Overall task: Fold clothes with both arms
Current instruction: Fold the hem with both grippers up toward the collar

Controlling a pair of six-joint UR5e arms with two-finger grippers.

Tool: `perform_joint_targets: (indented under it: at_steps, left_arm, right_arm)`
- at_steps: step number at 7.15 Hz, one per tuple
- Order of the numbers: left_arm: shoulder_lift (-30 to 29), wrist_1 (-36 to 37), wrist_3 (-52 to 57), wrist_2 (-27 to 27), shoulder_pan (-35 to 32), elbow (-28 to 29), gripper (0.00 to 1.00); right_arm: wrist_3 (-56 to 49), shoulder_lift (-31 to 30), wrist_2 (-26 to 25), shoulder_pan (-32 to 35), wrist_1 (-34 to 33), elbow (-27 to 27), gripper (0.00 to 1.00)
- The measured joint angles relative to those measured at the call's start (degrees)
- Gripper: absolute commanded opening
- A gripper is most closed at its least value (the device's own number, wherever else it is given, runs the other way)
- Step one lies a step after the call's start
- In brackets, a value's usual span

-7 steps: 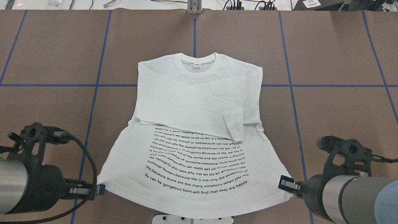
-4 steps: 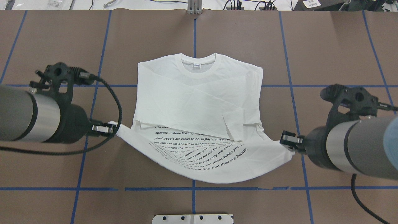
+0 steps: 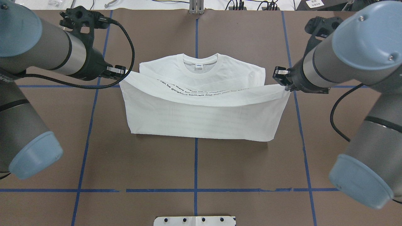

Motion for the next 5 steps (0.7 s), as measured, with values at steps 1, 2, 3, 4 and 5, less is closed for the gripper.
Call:
perform_joint_targets:
  at_steps: [1, 2, 3, 4, 5]
  left_arm:
    - [-2.2, -4.8, 0.4, 0.1, -0.6, 6.9, 0.0]
    - [-4.5, -11.4, 0.5, 0.3, -0.9, 15.3, 0.0]
    - [-6.9, -18.5, 0.5, 0.4, -1.0, 24.3, 0.0]
    - [-9.0, -24.0, 0.6, 0.8, -1.0, 32.0, 0.0]
    - [-10.5, -27.8, 0.6, 1.9, -0.9, 37.7, 0.0]
  right_arm:
    - [-0.7, 0.9, 0.3, 1.9, 7.2, -7.7, 0.0]
    - [-1.1, 3.3, 0.3, 3.1, 12.9, -15.9, 0.0]
    - [-1.6, 6.3, 0.2, 3.9, 17.4, -24.1, 0.0]
    - [-2.1, 8.1, 0.1, 4.2, 22.0, -31.0, 0.0]
    - [-2.4, 8.8, -0.1, 4.4, 26.8, -36.9, 0.0]
